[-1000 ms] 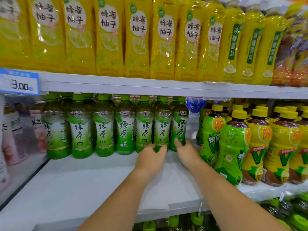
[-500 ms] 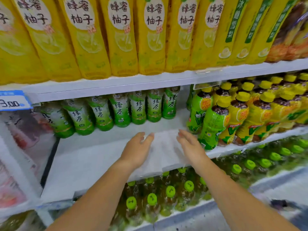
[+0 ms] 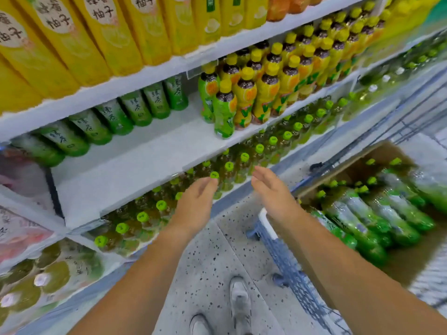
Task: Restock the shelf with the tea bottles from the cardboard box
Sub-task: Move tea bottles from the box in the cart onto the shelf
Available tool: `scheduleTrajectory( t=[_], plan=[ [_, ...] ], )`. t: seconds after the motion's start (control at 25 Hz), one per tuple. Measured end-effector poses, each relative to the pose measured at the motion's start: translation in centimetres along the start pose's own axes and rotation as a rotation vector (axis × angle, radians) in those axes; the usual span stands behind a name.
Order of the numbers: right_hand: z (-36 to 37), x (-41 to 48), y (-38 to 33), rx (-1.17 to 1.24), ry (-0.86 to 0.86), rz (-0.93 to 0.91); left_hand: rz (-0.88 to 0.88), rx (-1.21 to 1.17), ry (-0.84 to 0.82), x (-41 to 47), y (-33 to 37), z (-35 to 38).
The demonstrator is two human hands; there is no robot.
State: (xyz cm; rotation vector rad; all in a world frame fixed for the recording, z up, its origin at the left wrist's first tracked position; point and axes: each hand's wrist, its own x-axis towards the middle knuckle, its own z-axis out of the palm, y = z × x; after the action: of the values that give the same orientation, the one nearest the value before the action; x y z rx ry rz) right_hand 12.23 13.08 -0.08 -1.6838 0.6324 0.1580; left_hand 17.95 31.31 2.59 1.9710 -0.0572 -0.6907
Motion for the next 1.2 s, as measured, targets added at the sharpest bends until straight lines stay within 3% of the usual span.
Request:
scheduleTrajectory(
  t=[0.32, 0.52, 0.76, 1.0, 1.2],
  plan=[
    [-13.9, -14.6, 6.1, 0.101, 0.322, 0.172, -0.003, 0.075, -0.358, -9.1, 3.9, 14.8],
    [-22.6, -17.7, 11.0, 0.078, 0.372, 0.245, -0.039, 0.100, -0.412, -9.9, 4.7, 25.8],
    [-31.8, -12.9, 17.3, -0.055, 0.186, 0.300, -0.214, 0.124, -0.264, -7.4, 3.9, 37.0],
    [-34.2, -3.7, 22.1, -0.368, 0.024, 0.310, -0.299, 0.151, -0.216, -0.6, 1.4, 42.5],
    [-35.1, 1.2, 24.9, -0.573, 0.088, 0.288, -0.414, 0.324, -0.220, 4.9, 0.1, 45.8]
  ],
)
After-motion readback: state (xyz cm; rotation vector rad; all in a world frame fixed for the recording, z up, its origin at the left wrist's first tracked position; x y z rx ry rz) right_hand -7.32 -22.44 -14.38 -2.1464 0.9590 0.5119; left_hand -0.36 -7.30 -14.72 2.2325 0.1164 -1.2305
